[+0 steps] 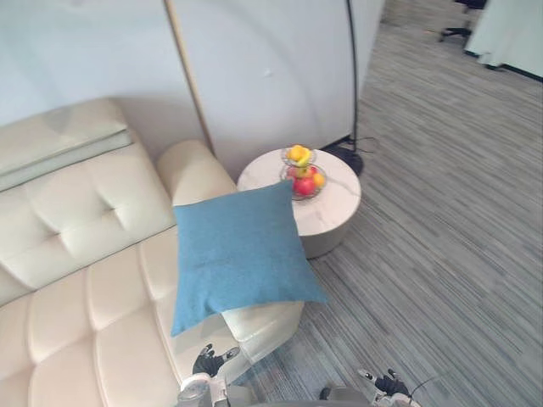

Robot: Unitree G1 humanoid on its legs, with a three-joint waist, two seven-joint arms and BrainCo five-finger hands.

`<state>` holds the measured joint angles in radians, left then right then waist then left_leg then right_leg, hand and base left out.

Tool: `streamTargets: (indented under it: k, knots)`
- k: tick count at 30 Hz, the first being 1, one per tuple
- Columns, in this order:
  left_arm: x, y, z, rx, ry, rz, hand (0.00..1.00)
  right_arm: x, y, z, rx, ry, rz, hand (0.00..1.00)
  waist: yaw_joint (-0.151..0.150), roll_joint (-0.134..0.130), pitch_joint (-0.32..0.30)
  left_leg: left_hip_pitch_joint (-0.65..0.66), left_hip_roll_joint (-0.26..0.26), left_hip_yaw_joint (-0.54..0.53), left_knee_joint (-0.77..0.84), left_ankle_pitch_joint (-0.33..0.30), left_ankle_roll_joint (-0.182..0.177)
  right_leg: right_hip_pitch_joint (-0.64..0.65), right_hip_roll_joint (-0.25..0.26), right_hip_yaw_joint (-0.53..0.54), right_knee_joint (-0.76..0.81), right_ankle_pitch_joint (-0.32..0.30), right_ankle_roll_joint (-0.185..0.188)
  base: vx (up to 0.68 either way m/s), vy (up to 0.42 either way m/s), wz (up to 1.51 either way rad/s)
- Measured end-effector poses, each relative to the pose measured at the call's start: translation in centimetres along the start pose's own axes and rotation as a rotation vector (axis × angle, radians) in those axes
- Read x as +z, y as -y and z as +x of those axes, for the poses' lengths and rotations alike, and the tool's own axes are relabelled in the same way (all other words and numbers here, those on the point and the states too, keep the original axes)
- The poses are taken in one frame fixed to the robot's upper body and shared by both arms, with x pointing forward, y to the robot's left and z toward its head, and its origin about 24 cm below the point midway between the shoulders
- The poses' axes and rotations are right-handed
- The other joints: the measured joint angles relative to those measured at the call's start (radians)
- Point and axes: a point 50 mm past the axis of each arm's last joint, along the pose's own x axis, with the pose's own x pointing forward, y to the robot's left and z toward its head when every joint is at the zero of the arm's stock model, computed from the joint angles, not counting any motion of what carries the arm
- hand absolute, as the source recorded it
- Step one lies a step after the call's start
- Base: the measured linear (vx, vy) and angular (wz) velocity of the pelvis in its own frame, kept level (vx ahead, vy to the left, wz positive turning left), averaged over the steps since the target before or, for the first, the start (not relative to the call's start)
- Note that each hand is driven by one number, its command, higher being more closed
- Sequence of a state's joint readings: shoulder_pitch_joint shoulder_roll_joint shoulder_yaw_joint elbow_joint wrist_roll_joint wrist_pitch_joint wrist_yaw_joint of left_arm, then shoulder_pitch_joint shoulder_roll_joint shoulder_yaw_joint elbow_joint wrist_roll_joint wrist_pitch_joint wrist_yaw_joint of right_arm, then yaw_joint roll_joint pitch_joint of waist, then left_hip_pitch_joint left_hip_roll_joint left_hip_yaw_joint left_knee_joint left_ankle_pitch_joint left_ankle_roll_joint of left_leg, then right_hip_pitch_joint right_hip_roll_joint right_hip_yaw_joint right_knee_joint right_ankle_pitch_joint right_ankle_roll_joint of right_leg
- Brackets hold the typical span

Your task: Pick up cushions and gather them together orderly.

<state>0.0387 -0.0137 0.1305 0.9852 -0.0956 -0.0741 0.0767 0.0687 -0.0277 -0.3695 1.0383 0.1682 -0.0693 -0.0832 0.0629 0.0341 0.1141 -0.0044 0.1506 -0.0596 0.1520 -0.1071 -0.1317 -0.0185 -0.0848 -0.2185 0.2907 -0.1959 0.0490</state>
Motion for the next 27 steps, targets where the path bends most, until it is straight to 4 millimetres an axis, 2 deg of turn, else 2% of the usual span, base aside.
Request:
streamTargets:
  k: [3,4,5,8,11,13,14,15,16,17,21,23,26,27]
  knots:
    - [0.1,-0.1,0.0,-0.004,0.002,0.02,0.0,-0.1,-0.4,0.0,0.005,-0.003,0.018,0.0,-0.002,-0.027,-0.017,-0.024,-0.006,0.081,-0.046,0.064,0.024,0.024,-0.026,-0.075,-0.038,0.005,-0.007,0.02,-0.032,0.73]
    - [0.2,-0.2,0.1,-0.011,0.004,0.051,0.0,-0.2,-0.7,0.0,0.01,-0.007,0.034,0.0,-0.003,-0.03,-0.026,-0.029,-0.007,0.144,-0.068,0.083,0.043,0.029,-0.036,-0.106,-0.055,0.009,-0.011,0.0,0.021,0.7]
    - [0.3,-0.2,0.1,-0.021,0.006,0.082,0.0,-0.3,-0.9,-0.1,0.011,-0.011,0.043,0.0,-0.008,-0.036,-0.024,-0.026,-0.006,0.207,-0.085,0.098,0.046,0.041,-0.041,-0.136,-0.069,0.015,-0.009,0.01,0.029,0.71]
    - [0.4,-0.4,0.2,-0.024,0.009,0.109,0.0,-0.2,-0.8,0.0,0.009,-0.012,0.045,0.0,-0.007,-0.046,-0.026,-0.026,-0.019,0.204,-0.11,0.125,0.045,0.055,-0.038,-0.146,-0.1,0.031,-0.003,-0.03,0.037,0.36]
    - [0.2,-1.1,0.2,-0.017,-0.004,0.152,0.0,0.8,-0.6,0.2,0.006,0.013,0.053,0.0,-0.01,-0.046,-0.031,-0.003,-0.034,0.203,-0.182,0.168,0.046,0.057,-0.038,-0.14,-0.128,0.051,-0.001,-0.09,0.055,0.03]
    - [0.1,-2.0,0.1,0.002,-0.006,0.157,0.0,2.0,0.7,0.5,-0.02,0.047,0.035,0.0,-0.015,-0.04,-0.033,0.024,-0.049,0.203,-0.256,0.212,0.051,0.057,-0.038,-0.139,-0.144,0.057,0.009,-0.11,0.058,0.07]
    - [0.2,-2.2,0.1,0.007,-0.003,0.157,0.0,2.2,0.9,0.5,-0.025,0.054,0.032,0.0,-0.015,-0.04,-0.033,0.024,-0.05,0.202,-0.256,0.213,0.052,0.057,-0.038,-0.139,-0.145,0.055,0.014,-0.12,0.072,0.07]
    - [0.8,-3.0,0.2,0.025,0.018,0.163,0.0,3.4,1.6,0.6,-0.038,0.095,0.021,0.0,-0.016,-0.039,-0.033,0.02,-0.052,0.202,-0.26,0.213,0.052,0.057,-0.038,-0.136,-0.153,0.057,0.02,-0.13,0.068,0.02]
    - [1.9,-4.1,0.1,0.046,0.061,0.173,0.0,5.4,2.3,0.6,-0.048,0.17,0.009,0.0,-0.018,-0.037,-0.031,0.017,-0.055,0.202,-0.262,0.211,0.054,0.055,-0.037,-0.126,-0.157,0.056,0.02,-0.1,0.052,0.02]
    - [2.4,-4.5,0.1,0.056,0.078,0.169,0.0,6.2,2.6,0.6,-0.052,0.2,0.004,0.0,-0.018,-0.036,-0.031,0.015,-0.056,0.202,-0.262,0.206,0.052,0.055,-0.037,-0.121,-0.158,0.056,0.021,-0.1,0.055,0.04]
    - [7.8,-7.1,-0.5,0.132,0.291,0.101,0.0,14.1,5.0,-0.8,-0.086,0.49,-0.058,0.0,-0.024,-0.017,-0.031,0.004,-0.068,0.213,-0.262,0.199,0.058,0.052,-0.029,-0.073,-0.197,0.053,0.027,-0.03,0.056,0.01]
    - [9.9,-8.0,-1.0,0.162,0.385,0.057,0.0,16.7,4.7,-1.5,-0.073,0.587,-0.065,0.0,-0.025,-0.017,-0.032,0.002,-0.072,0.216,-0.262,0.194,0.065,0.052,-0.025,-0.043,-0.215,0.054,0.029,0.07,0.039,-0.07]
    - [11.6,-8.1,-1.5,0.177,0.462,0.032,0.0,18.4,3.2,-2.0,-0.028,0.652,-0.07,0.0,-0.025,-0.023,-0.034,0.0,-0.084,0.217,-0.262,0.183,0.07,0.051,-0.029,-0.017,-0.227,0.062,0.038,0.11,0.031,-0.04]
    - [12.4,-7.8,-1.7,0.175,0.498,0.007,0.0,19.1,2.3,-2.1,0.001,0.675,-0.08,0.0,-0.025,-0.028,-0.035,-0.007,-0.094,0.218,-0.262,0.181,0.068,0.04,-0.036,-0.003,-0.226,0.081,0.034,0.13,0.04,0.0]
